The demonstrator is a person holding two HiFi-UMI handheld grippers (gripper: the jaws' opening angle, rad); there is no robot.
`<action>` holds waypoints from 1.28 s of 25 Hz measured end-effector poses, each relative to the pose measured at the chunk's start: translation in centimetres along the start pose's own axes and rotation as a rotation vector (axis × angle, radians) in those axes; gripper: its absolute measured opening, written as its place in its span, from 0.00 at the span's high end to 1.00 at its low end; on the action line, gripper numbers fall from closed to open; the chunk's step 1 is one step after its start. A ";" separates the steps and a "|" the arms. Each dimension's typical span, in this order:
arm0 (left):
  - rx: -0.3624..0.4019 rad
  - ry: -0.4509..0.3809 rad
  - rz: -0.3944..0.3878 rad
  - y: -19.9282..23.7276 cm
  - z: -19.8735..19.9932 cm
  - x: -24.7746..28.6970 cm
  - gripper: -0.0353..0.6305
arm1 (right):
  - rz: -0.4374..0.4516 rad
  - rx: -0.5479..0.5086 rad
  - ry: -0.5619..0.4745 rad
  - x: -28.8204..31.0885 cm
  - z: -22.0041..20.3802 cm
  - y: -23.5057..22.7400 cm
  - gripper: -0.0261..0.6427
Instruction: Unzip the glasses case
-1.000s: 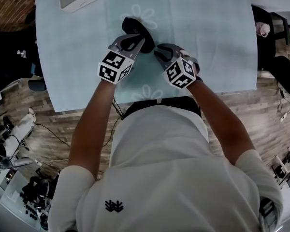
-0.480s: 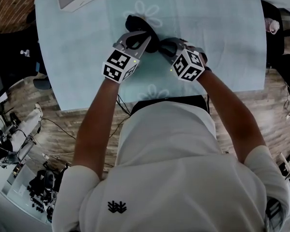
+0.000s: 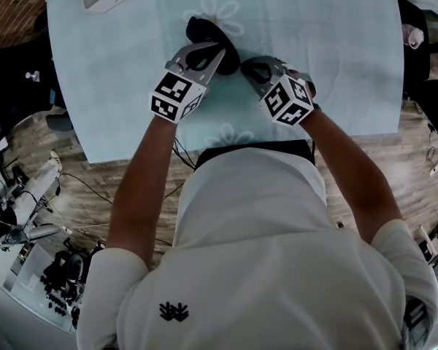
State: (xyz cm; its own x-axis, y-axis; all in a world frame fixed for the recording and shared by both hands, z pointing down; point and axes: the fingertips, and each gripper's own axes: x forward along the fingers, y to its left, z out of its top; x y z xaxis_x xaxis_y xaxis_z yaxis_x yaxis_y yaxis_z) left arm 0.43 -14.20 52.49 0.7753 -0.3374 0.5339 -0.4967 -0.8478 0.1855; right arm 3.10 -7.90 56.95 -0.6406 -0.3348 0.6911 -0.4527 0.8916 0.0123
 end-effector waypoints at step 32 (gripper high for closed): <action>-0.063 -0.062 -0.005 0.5 -0.2 0.3 0.87 | 0.014 -0.074 0.014 0.5 0.4 -3.0 0.96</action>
State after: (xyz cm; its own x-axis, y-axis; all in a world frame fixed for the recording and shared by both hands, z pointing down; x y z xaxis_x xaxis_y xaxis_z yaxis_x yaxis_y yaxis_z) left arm 0.31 -14.62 52.89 0.7996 -0.3596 0.4809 -0.5147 -0.8230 0.2403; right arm 3.85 -10.90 56.97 -0.6374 -0.3180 0.7019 -0.3962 0.9165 0.0553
